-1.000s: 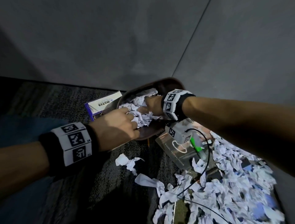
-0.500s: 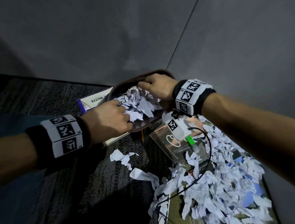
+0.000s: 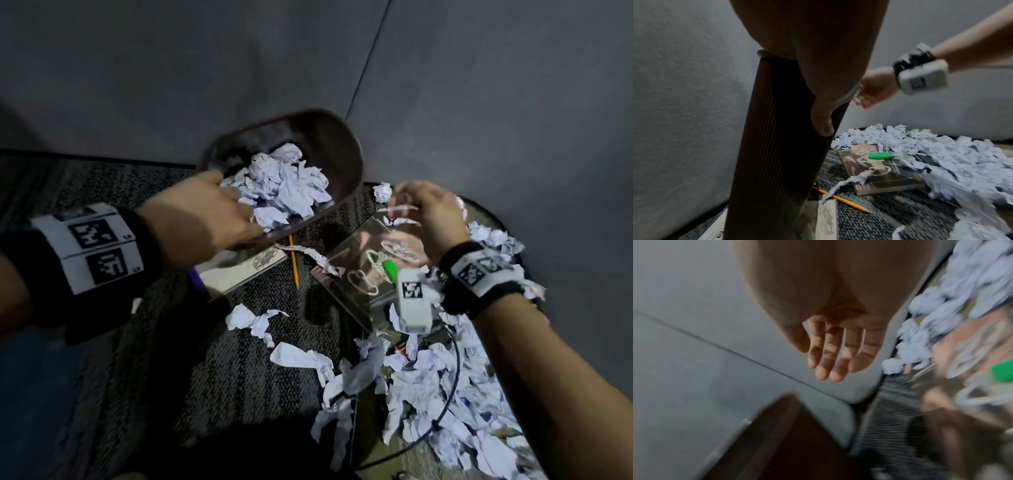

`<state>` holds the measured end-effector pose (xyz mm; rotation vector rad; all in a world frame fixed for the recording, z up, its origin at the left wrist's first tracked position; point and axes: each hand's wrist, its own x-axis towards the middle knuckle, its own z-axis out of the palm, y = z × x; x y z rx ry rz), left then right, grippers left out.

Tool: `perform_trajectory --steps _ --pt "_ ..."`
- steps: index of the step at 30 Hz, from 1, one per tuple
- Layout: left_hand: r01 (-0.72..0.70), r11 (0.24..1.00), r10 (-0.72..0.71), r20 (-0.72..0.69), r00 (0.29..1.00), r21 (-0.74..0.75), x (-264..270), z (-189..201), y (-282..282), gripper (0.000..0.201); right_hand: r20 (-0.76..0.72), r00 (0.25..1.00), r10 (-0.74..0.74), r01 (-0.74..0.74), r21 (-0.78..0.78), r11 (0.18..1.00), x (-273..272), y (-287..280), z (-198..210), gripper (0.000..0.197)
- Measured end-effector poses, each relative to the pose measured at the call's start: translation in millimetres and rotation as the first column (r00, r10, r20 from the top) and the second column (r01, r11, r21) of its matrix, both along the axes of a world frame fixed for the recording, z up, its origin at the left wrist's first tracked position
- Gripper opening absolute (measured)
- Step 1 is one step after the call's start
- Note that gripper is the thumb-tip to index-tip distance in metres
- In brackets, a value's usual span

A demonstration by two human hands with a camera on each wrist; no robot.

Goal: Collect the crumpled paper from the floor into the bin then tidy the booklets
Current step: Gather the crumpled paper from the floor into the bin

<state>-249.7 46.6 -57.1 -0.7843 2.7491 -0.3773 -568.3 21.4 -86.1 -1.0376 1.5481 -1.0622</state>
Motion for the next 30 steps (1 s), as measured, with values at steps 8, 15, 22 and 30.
perform_trajectory --steps 8,15,22,30 --pt "-0.154 0.988 0.154 -0.028 0.988 0.023 14 2 0 0.012 -0.779 0.257 0.572 -0.447 0.429 0.785 55 21 -144 0.058" --pt "-0.172 0.985 0.169 -0.087 0.982 -0.031 19 -3 -7 0.015 -0.708 0.645 0.286 -0.187 0.216 0.958 49 22 -130 0.020" --pt "-0.191 0.981 0.189 -0.073 0.979 -0.020 20 -2 -7 0.024 -0.467 0.791 -0.395 0.068 -0.574 0.816 45 5 9 0.018" --pt "-0.132 0.991 0.135 -0.172 0.976 0.027 12 12 -7 0.041 -0.920 0.204 0.334 -0.753 0.071 0.654 138 -45 57 0.047"
